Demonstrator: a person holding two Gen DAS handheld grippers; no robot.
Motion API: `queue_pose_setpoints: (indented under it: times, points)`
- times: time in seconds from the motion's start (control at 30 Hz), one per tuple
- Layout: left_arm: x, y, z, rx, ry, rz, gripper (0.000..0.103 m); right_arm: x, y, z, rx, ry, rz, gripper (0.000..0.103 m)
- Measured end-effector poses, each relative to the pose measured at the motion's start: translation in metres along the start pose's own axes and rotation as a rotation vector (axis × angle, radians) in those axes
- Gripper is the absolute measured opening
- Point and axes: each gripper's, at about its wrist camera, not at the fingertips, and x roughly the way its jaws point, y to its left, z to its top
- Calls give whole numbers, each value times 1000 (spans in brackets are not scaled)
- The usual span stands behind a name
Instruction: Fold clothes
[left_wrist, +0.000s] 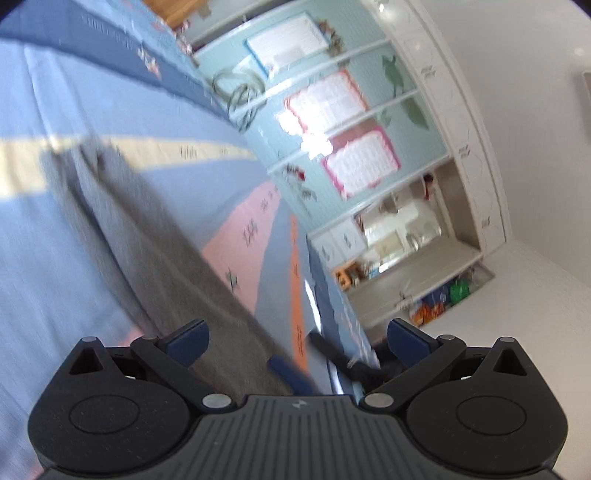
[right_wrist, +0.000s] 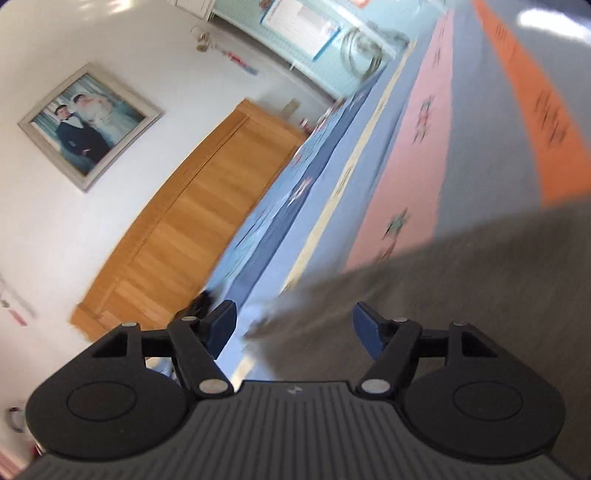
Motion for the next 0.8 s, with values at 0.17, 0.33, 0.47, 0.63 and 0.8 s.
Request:
queue_pose_setpoints:
  times: [0.17, 0.33, 0.47, 0.63, 0.8]
  points:
    - [-40, 22, 19, -112, -144, 34, 102, 75, 34, 1, -29, 167, 118, 71]
    - [-58, 37, 28, -175, -202, 86, 102, 160, 47, -2, -57, 323, 3, 72]
    - [-72, 55, 33, -270, -269, 146, 102, 182, 61, 0, -48, 390, 70, 73]
    - [-92, 67, 36, -335, -352, 190, 102, 169, 40, -3, 120, 254, 47, 68]
    - [-93, 64, 41, -315, -334, 209, 102, 198, 64, -11, 22, 329, 47, 71]
